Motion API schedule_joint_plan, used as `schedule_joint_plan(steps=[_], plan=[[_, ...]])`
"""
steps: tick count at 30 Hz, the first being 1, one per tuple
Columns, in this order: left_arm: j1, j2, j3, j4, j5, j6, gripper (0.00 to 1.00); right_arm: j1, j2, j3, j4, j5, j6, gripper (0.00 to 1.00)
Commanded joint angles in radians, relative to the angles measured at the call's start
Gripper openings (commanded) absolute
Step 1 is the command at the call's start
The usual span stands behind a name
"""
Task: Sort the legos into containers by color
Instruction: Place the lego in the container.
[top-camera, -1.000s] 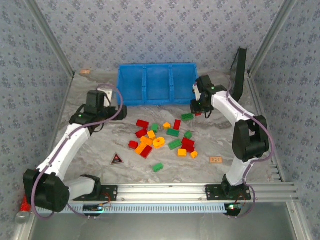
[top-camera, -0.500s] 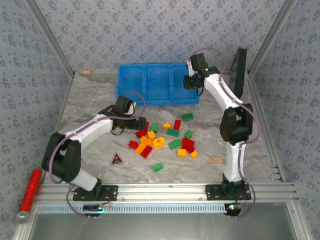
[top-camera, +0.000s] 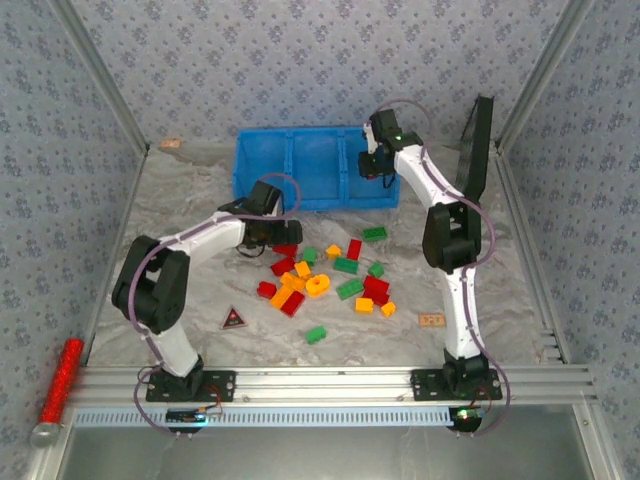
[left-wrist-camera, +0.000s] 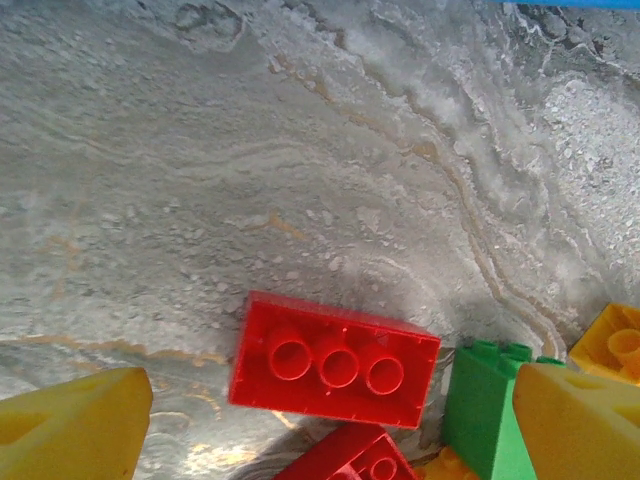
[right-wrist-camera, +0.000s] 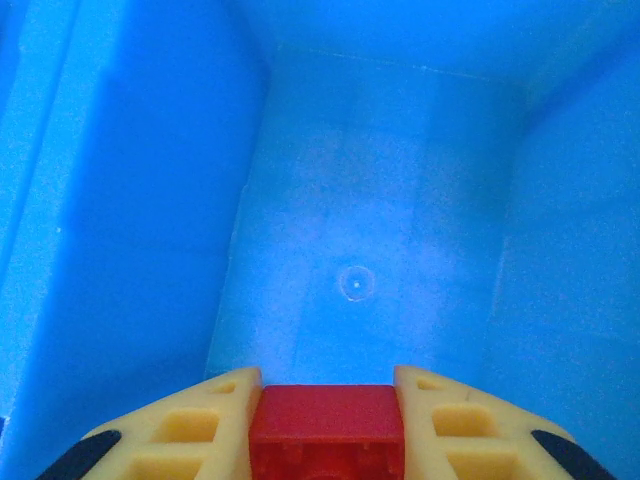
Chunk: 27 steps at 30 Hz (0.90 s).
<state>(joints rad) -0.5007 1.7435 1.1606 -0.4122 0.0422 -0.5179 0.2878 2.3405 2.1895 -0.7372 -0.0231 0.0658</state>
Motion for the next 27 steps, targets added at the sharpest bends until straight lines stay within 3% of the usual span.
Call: schedule_joint_plan(steps=[1, 13, 20, 27], plan=[[-0.033, 0.030, 0.073, -0.044, -0.015, -0.032, 0.92, 0.001, 0.027, 0.017, -0.018, -0.021, -0.013, 0.33], [-0.180, 0.152, 0.232, -0.180, -0.043, 0.005, 0.87, -0.002, 0.041, -0.005, 0.007, -0.061, -0.009, 0.41], [-0.217, 0.213, 0.259, -0.187, -0.044, 0.000, 0.85, -0.002, 0.035, -0.009, 0.001, -0.080, -0.012, 0.48], [-0.219, 0.241, 0.270, -0.172, -0.062, 0.002, 0.81, 0.001, -0.033, -0.073, 0.019, -0.105, -0.013, 0.49]])
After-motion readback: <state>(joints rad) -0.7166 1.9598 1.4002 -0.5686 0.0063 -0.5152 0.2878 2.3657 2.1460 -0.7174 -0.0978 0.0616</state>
